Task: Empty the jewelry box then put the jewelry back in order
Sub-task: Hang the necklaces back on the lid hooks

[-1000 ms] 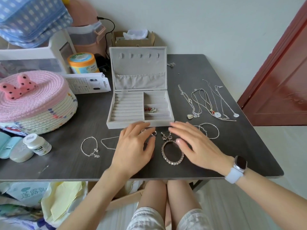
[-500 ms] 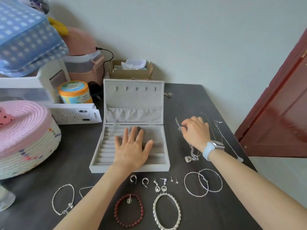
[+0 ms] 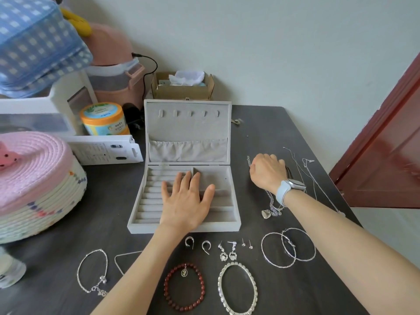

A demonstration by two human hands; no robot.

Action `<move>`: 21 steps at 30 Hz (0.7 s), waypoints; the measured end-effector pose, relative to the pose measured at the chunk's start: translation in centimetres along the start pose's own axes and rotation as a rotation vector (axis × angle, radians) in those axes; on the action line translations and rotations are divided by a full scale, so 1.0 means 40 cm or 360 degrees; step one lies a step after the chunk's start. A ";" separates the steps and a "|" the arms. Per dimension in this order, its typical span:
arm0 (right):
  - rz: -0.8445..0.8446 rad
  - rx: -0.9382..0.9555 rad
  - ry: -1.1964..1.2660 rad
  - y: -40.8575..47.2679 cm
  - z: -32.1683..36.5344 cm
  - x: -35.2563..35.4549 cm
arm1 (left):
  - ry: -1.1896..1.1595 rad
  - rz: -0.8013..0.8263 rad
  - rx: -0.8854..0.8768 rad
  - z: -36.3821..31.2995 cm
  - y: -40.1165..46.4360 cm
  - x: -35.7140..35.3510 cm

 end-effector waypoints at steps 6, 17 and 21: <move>-0.0111 0.0008 0.0830 -0.014 0.001 0.071 | -0.0012 -0.0040 -0.0002 0.000 -0.002 0.004; -0.0451 0.0303 0.1451 0.013 0.118 0.268 | -0.0154 -0.0037 -0.0095 0.007 -0.014 0.031; -0.0598 0.0373 0.1516 0.047 0.211 0.329 | -0.0064 -0.0254 -0.0190 0.046 0.027 0.097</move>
Point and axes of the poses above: each hand's wrist, its own y-axis towards the middle knuckle, its own x-axis out of the back of the hand, z = x × y, the point moved 4 cm from there along y, towards the middle knuckle, and after that the axes turned 12 degrees about y, right-handed, at the moved point
